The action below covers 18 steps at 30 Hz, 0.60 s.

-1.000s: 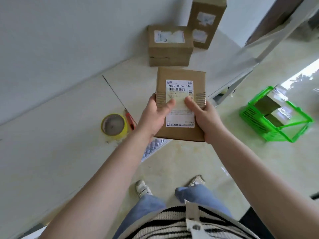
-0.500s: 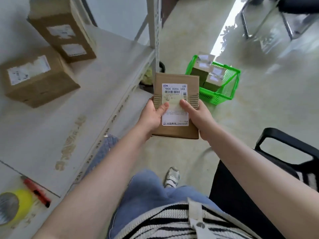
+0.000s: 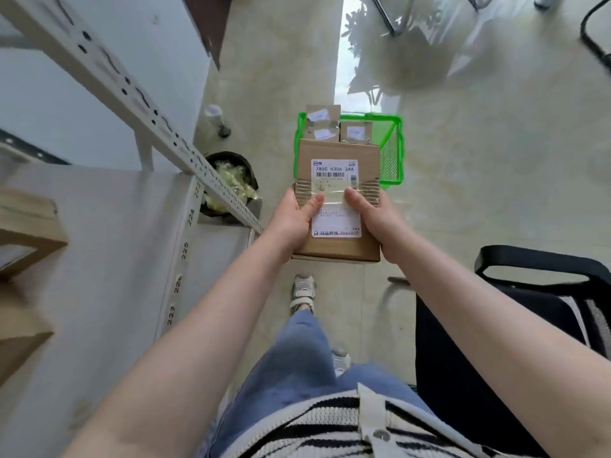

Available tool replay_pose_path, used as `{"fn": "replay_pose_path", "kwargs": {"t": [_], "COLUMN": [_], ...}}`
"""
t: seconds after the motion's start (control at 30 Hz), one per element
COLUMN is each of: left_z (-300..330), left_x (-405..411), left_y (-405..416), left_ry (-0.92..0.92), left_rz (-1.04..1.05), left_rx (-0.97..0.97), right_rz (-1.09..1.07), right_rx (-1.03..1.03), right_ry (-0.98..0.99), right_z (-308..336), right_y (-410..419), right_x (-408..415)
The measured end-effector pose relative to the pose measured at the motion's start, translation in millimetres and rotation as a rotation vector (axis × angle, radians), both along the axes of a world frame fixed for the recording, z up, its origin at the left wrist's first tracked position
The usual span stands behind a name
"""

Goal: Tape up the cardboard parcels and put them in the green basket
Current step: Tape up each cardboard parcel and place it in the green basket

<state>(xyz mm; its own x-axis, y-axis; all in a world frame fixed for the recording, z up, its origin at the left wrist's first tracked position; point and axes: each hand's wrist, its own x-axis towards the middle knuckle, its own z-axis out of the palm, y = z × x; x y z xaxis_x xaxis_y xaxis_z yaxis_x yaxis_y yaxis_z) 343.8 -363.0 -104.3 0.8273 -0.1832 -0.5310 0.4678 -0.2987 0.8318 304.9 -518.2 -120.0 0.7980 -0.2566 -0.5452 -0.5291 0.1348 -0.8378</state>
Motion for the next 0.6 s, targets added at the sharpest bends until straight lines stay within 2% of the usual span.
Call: {"fn": "replay_pose_path", "kwargs": {"t": [0.33,0.6], "left_z": [-21,-62], "left_x": [135,209], "left_y": [-57,-126], "left_ry": [0.062,0.166], "left_rz": [-0.093,-0.057], "left_rx": [-0.044,-0.012], "right_rz": [-0.139,-0.117], "right_rx": [0.009,0.007], "right_ry": [0.095,0.163], "right_z": [-23,-67], "right_y": [-48,-118], "right_x": [121,195]}}
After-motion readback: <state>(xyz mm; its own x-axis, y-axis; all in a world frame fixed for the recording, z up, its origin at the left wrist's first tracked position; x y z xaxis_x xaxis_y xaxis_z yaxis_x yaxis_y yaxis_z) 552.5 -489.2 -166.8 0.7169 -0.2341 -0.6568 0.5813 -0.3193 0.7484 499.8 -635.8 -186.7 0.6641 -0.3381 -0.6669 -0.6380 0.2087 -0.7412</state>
